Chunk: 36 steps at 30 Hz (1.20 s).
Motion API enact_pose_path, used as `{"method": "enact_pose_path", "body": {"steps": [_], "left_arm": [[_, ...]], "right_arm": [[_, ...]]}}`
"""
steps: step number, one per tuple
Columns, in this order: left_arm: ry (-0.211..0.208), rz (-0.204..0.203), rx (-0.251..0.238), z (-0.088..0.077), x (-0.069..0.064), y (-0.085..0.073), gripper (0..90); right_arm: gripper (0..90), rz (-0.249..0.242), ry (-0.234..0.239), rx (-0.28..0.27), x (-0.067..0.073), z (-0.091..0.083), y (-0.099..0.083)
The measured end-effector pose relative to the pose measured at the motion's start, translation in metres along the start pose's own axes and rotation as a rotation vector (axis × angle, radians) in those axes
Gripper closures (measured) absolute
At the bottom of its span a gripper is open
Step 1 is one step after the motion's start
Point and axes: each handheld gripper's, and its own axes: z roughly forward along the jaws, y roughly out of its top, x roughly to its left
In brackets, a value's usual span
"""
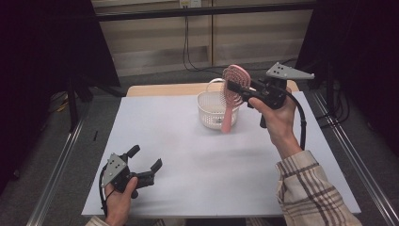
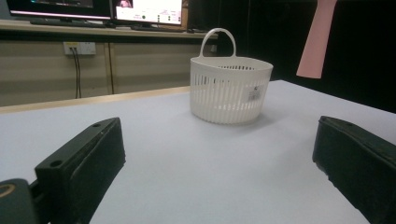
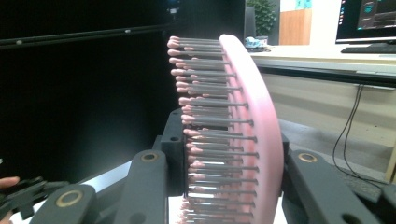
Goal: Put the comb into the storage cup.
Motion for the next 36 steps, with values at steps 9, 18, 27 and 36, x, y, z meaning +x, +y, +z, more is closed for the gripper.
{"method": "enact_pose_path", "body": {"steps": [9, 18, 27, 36], "left_arm": [[0.0, 0.014, 0.0, -0.002, 0.001, 0.0, 2.6], [0.0, 0.014, -0.001, -0.002, -0.001, 0.001, 2.6], [-0.001, 0.023, -0.006, -0.003, -0.002, 0.001, 2.5], [-0.007, 0.026, -0.003, -0.003, -0.003, 0.002, 2.5]], "right_arm": [[63.4, 0.024, -0.05, -0.013, -0.012, 0.01, 0.004], [63.4, 0.001, -0.088, -0.027, -0.018, 0.021, 0.013], [63.3, -0.002, -0.134, -0.048, -0.026, 0.032, 0.016], [63.4, 0.011, -0.145, -0.077, -0.036, 0.041, 0.011]]}}
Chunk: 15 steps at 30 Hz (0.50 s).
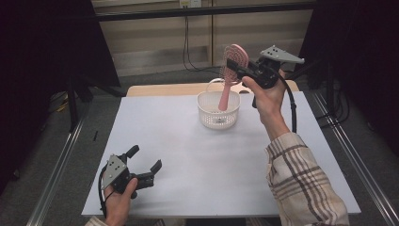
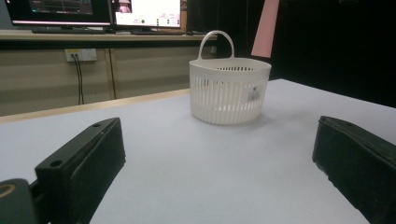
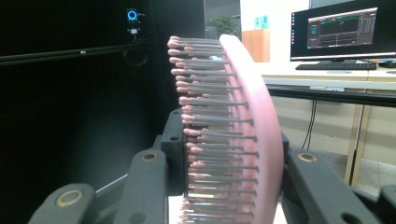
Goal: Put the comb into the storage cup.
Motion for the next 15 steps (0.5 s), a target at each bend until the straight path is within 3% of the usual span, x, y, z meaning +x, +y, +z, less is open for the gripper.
{"method": "enact_pose_path", "body": {"steps": [8, 15], "left_arm": [[-0.005, -0.009, 0.008, 0.0, 0.0, -0.001, 2.5], [-0.007, 0.01, 0.006, 0.001, 0.0, 0.0, 2.5]], "right_arm": [[63.4, 0.0, 0.002, -0.018, -0.004, 0.013, -0.008], [63.4, -0.007, -0.003, 0.002, -0.011, 0.021, -0.019]]}}
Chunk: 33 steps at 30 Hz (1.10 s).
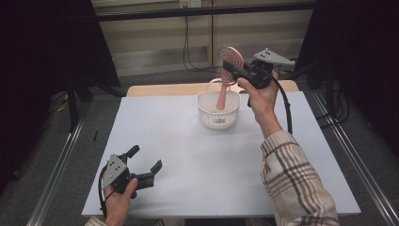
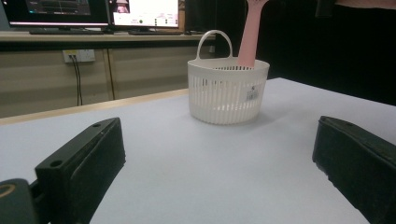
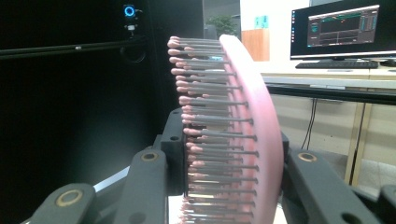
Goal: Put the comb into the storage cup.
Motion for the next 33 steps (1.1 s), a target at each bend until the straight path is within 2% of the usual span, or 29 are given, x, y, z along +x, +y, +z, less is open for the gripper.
{"method": "enact_pose_path", "body": {"steps": [6, 10, 11, 15, 17, 18, 25, 33], "left_arm": [[0.0, 0.006, 0.007, 0.0, 0.0, 0.0, 2.5], [-0.004, 0.005, 0.003, -0.001, -0.001, 0.001, 2.5], [-0.002, -0.007, 0.001, -0.001, -0.002, 0.0, 2.6], [0.001, 0.014, 0.0, -0.003, -0.001, 0.001, 2.6], [0.005, -0.002, -0.001, -0.003, -0.001, 0.001, 2.6], [0.007, 0.003, 0.005, -0.002, -0.001, 0.001, 2.6], [0.008, 0.01, 0.009, -0.002, -0.001, 0.0, 2.5], [0.008, 0.01, 0.01, -0.002, 0.0, 0.0, 2.6]], "right_arm": [[63.4, 0.009, -0.017, 0.011, -0.004, 0.006, -0.011], [63.4, 0.018, -0.012, 0.023, -0.005, 0.009, -0.021], [63.4, 0.023, -0.008, 0.02, -0.005, 0.009, -0.023], [63.4, 0.035, -0.003, 0.032, -0.006, 0.009, -0.033], [63.4, 0.034, -0.005, 0.038, -0.007, 0.009, -0.037], [63.3, 0.039, -0.006, 0.039, -0.008, 0.009, -0.039], [63.4, 0.049, -0.008, 0.041, -0.01, 0.01, -0.048], [63.4, 0.042, -0.007, 0.055, -0.005, 0.017, -0.055]]}}
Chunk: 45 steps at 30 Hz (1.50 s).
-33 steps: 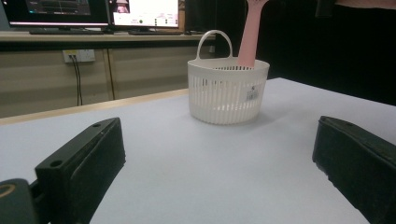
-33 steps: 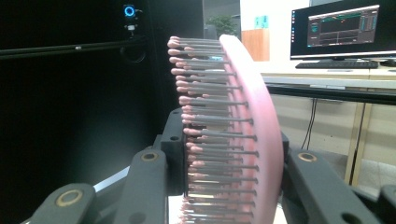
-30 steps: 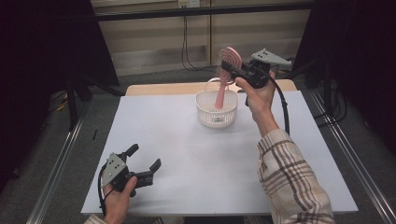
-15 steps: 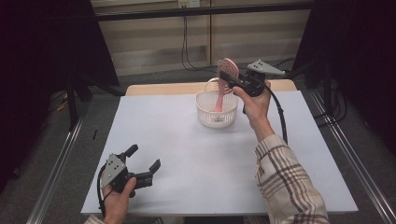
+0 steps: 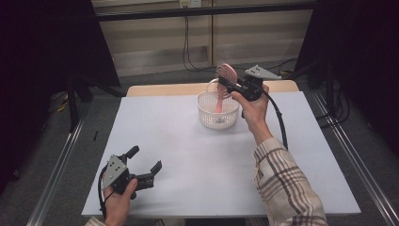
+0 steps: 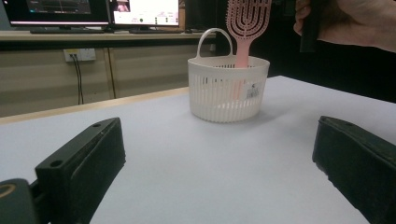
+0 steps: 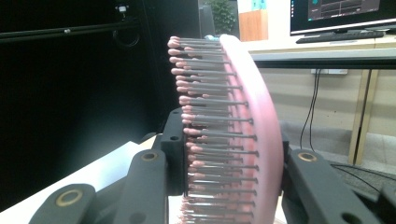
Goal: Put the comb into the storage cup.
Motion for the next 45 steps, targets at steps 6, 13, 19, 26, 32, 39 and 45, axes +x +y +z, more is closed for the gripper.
{"method": "enact_pose_path", "body": {"steps": [6, 13, 19, 26, 32, 39, 45], "left_arm": [[0.001, -0.012, -0.001, 0.0, 0.0, 0.0, 2.5], [0.001, -0.001, 0.005, 0.0, 0.001, 0.0, 2.6], [-0.002, -0.004, 0.007, 0.001, 0.001, -0.001, 2.6], [-0.001, -0.007, 0.008, 0.001, 0.001, -0.001, 2.6], [-0.006, -0.004, 0.012, 0.001, 0.0, -0.001, 2.6], [-0.006, -0.008, 0.01, 0.001, 0.001, -0.001, 2.6], [-0.007, -0.01, 0.01, 0.002, 0.001, -0.001, 2.6]], "right_arm": [[63.3, 0.003, -0.003, 0.009, 0.0, 0.001, -0.007], [63.3, 0.019, -0.006, 0.013, -0.004, 0.0, -0.016], [63.3, 0.021, -0.012, 0.022, -0.005, 0.001, -0.024], [63.2, 0.042, -0.019, 0.013, -0.007, 0.003, -0.033], [62.9, 0.046, -0.021, 0.012, -0.011, 0.0, -0.034], [61.7, 0.044, -0.033, 0.041, -0.021, -0.003, -0.034], [61.0, 0.063, -0.043, 0.058, -0.031, -0.006, -0.035]]}}
